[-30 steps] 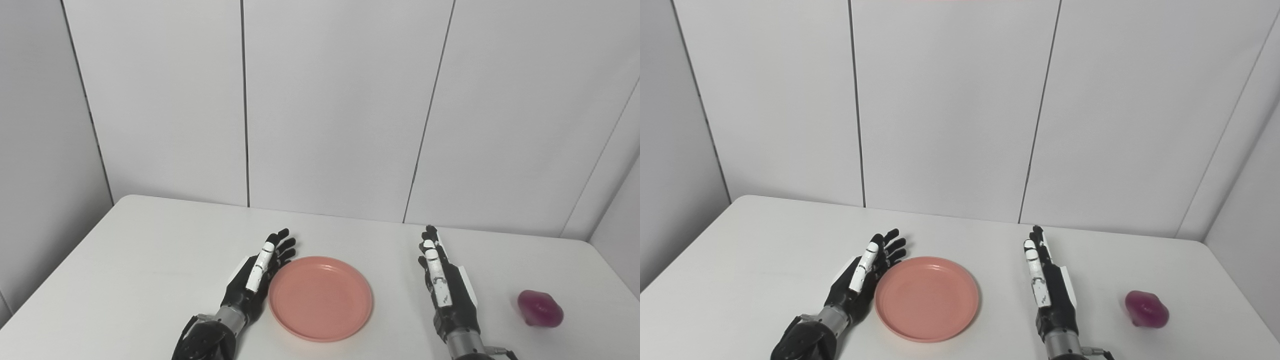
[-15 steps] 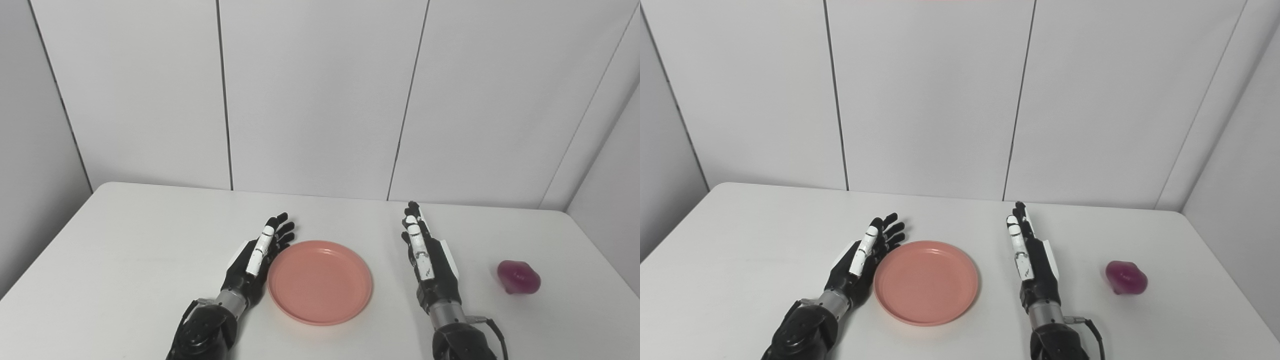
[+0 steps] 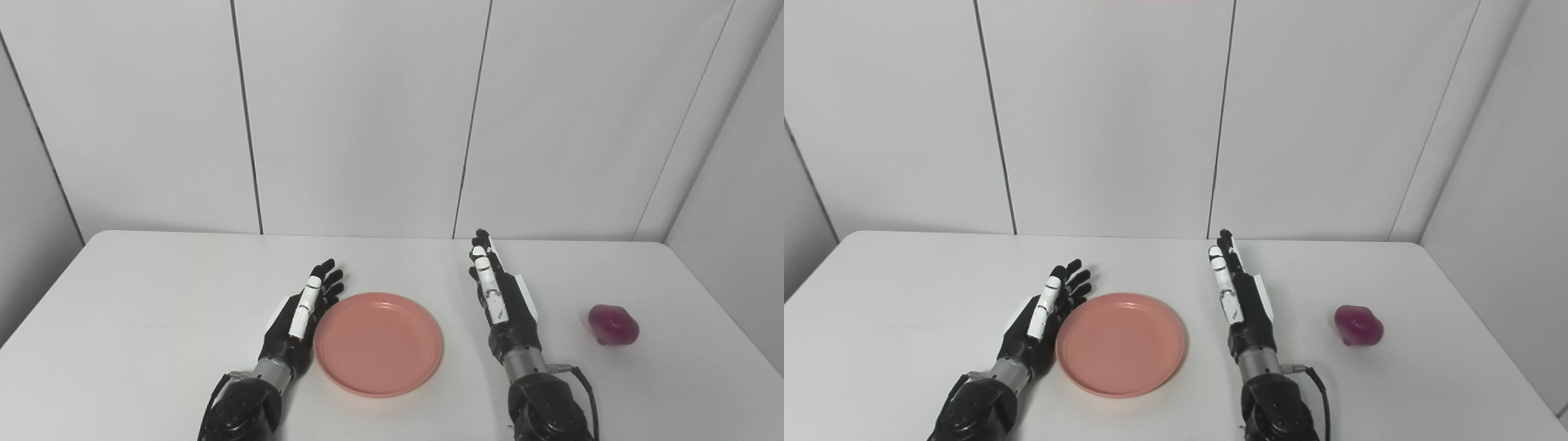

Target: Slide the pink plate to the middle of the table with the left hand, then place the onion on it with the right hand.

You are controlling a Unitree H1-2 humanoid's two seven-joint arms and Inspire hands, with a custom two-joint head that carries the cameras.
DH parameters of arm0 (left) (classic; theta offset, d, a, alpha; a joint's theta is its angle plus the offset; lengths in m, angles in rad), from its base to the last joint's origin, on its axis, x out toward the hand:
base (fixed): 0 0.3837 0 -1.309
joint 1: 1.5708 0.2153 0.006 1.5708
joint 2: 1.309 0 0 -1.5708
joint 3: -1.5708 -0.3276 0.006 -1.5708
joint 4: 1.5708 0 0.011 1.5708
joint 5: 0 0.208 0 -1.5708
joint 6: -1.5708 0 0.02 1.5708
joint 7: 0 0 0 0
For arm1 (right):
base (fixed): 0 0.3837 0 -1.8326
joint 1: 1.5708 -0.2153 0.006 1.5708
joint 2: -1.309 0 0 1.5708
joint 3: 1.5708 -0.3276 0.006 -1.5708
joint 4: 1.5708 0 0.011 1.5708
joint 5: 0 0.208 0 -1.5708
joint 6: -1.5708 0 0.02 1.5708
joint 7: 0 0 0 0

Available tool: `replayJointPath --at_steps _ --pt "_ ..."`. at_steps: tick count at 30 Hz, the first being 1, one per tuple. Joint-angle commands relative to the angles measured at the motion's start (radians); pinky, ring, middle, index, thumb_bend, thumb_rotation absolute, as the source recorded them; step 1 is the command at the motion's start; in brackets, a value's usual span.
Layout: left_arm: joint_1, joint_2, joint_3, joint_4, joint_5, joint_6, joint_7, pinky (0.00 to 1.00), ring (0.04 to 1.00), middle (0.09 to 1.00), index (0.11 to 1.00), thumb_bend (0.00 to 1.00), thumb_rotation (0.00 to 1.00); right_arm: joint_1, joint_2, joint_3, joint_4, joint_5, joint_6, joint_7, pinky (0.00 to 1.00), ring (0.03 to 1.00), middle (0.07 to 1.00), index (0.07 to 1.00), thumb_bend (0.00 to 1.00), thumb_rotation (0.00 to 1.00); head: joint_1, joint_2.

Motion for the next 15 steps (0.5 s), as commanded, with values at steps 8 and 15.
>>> replayJointPath --at_steps 8,15 --pt "-0.017 -0.022 -0.011 0.000 0.008 -0.049 -0.004 1.00 0.983 0.983 0.982 0.63 1.00 -0.069 -0.005 -0.022 -0.017 0.008 -0.021 -0.015 1.00 1.000 1.000 0.994 0.54 0.98 -0.018 -0.011" --pt "-0.015 -0.030 -0.005 0.000 0.003 -0.062 0.001 1.00 0.976 0.977 0.974 0.62 1.00 -0.083 -0.031 -0.038 -0.032 -0.036 -0.023 -0.046 1.00 0.991 0.993 0.992 0.53 0.99 -0.020 -0.014"
